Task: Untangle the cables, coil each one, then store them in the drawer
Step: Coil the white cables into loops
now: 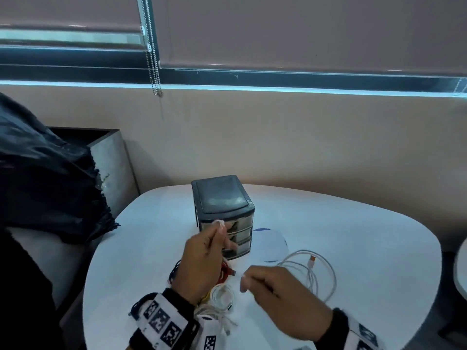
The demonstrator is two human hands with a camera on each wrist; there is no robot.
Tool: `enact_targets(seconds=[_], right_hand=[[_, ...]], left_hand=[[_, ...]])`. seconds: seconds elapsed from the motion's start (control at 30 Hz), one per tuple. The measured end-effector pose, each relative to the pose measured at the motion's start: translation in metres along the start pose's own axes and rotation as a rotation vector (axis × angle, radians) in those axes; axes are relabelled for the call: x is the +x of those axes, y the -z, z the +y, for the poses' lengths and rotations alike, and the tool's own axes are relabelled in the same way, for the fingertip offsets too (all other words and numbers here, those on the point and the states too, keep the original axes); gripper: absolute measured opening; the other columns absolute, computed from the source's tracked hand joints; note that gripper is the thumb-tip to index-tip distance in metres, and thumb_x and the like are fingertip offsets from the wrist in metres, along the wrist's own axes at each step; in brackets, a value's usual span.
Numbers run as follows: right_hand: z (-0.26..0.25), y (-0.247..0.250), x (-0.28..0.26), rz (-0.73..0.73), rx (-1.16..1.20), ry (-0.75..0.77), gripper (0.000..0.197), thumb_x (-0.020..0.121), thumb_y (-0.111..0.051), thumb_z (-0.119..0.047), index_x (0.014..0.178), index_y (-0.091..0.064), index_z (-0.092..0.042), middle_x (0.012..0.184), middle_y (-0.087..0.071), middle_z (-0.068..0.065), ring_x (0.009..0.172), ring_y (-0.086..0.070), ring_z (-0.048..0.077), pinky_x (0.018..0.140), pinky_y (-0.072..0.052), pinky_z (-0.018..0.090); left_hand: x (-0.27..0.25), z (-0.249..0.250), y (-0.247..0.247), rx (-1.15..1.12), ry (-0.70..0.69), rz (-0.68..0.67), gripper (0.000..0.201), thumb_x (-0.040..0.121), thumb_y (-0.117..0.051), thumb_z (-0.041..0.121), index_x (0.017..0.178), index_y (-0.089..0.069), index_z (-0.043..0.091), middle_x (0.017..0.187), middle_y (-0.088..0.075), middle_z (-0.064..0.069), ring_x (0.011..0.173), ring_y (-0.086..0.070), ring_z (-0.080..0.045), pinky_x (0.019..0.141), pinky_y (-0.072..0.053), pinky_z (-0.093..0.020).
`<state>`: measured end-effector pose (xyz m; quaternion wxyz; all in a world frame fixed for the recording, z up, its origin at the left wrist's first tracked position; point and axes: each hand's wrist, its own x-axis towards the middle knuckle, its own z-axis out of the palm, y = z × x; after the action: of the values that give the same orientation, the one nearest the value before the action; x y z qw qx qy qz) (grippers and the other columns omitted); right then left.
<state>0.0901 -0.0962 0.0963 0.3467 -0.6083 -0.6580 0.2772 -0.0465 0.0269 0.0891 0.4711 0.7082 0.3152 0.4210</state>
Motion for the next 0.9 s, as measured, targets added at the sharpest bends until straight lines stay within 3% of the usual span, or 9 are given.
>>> enact_targets(seconds=[0.13, 0.27, 0.33, 0.43, 0.53, 0.67, 0.73, 0.83, 0.9], right_hand=[[-0.004, 0.022, 0.009, 0.296, -0.033, 0.082, 0.025, 0.098, -0.052, -0.029, 0.075, -0.061, -0.025, 0.058, -0.053, -0.016, 0.052, -0.044, 0.005, 0.053, -0.033, 0.018], [0.009, 0.030, 0.018, 0.419, 0.082, 0.041, 0.031, 0.098, -0.056, -0.016, 0.070, -0.062, -0.025, 0.057, -0.054, -0.019, 0.052, -0.045, 0.001, 0.056, -0.033, 0.012], [0.016, 0.022, 0.015, 0.379, 0.149, 0.057, 0.031, 0.098, -0.054, -0.032, 0.071, -0.063, -0.020, 0.057, -0.049, -0.011, 0.055, -0.039, 0.003, 0.056, -0.034, 0.023], [0.017, 0.003, 0.003, 0.222, 0.172, 0.010, 0.027, 0.100, -0.051, -0.031, 0.082, -0.068, -0.021, 0.053, -0.042, -0.010, 0.053, -0.034, 0.009, 0.054, -0.029, 0.029], [0.004, -0.005, -0.007, 0.040, 0.183, -0.019, 0.024, 0.101, -0.050, -0.032, 0.086, -0.066, -0.026, 0.053, -0.040, -0.009, 0.054, -0.035, 0.011, 0.056, -0.030, 0.028], [-0.025, 0.017, -0.010, 0.035, 0.101, 0.032, 0.025, 0.101, -0.052, -0.025, 0.078, -0.063, -0.030, 0.053, -0.046, -0.014, 0.051, -0.038, 0.004, 0.055, -0.031, 0.019], [-0.030, 0.031, -0.005, 0.120, 0.035, 0.077, 0.026, 0.099, -0.054, -0.019, 0.075, -0.063, -0.024, 0.055, -0.051, -0.018, 0.051, -0.044, 0.003, 0.056, -0.030, 0.014], [-0.016, 0.043, 0.004, 0.281, 0.115, 0.075, 0.027, 0.096, -0.058, -0.019, 0.072, -0.068, -0.025, 0.060, -0.056, -0.010, 0.054, -0.044, 0.003, 0.057, -0.034, 0.016], [-0.008, 0.038, 0.004, 0.313, 0.237, 0.060, 0.030, 0.096, -0.060, -0.021, 0.069, -0.069, -0.029, 0.057, -0.049, -0.003, 0.052, -0.037, 0.007, 0.054, -0.032, 0.018]], left_hand=[[-0.017, -0.010, -0.010, 0.111, -0.025, -0.284, 0.044, 0.104, -0.038, 0.040, 0.077, -0.066, 0.018, 0.067, -0.064, 0.005, 0.075, -0.068, -0.010, 0.069, -0.045, -0.024], [-0.021, 0.012, -0.009, -0.461, 0.239, -0.495, 0.038, 0.096, -0.048, 0.030, 0.096, -0.075, 0.004, 0.063, -0.058, -0.003, 0.067, -0.064, -0.027, 0.079, -0.052, -0.031], [-0.022, 0.031, -0.006, -0.760, 0.286, -0.495, 0.034, 0.090, -0.055, 0.023, 0.098, -0.074, -0.004, 0.058, -0.052, -0.006, 0.057, -0.060, -0.027, 0.076, -0.056, -0.029], [-0.011, 0.050, 0.003, -1.050, 0.231, -0.239, 0.034, 0.089, -0.063, 0.021, 0.102, -0.072, -0.009, 0.060, -0.054, -0.005, 0.064, -0.065, -0.022, 0.079, -0.060, -0.032], [0.000, 0.046, 0.007, -0.544, 0.087, -0.058, 0.040, 0.101, -0.044, 0.024, 0.095, -0.070, -0.006, 0.074, -0.071, -0.002, 0.078, -0.072, -0.015, 0.072, -0.057, -0.019], [-0.011, 0.021, -0.002, 0.212, -0.174, -0.162, 0.041, 0.105, -0.039, 0.032, 0.069, -0.056, 0.020, 0.066, -0.065, 0.010, 0.067, -0.063, -0.002, 0.059, -0.044, -0.012], [-0.017, 0.012, -0.003, 0.165, -0.131, -0.314, 0.041, 0.106, -0.040, 0.033, 0.070, -0.058, 0.021, 0.060, -0.058, 0.011, 0.058, -0.057, -0.002, 0.063, -0.041, -0.018], [-0.023, 0.021, 0.000, -0.349, 0.145, -0.524, 0.043, 0.100, -0.046, 0.032, 0.089, -0.072, 0.000, 0.058, -0.051, 0.002, 0.056, -0.056, -0.020, 0.062, -0.047, -0.026], [-0.024, 0.033, 0.004, -0.645, 0.220, -0.570, 0.036, 0.096, -0.053, 0.030, 0.092, -0.075, 0.001, 0.057, -0.046, -0.001, 0.054, -0.053, -0.021, 0.058, -0.049, -0.025]])
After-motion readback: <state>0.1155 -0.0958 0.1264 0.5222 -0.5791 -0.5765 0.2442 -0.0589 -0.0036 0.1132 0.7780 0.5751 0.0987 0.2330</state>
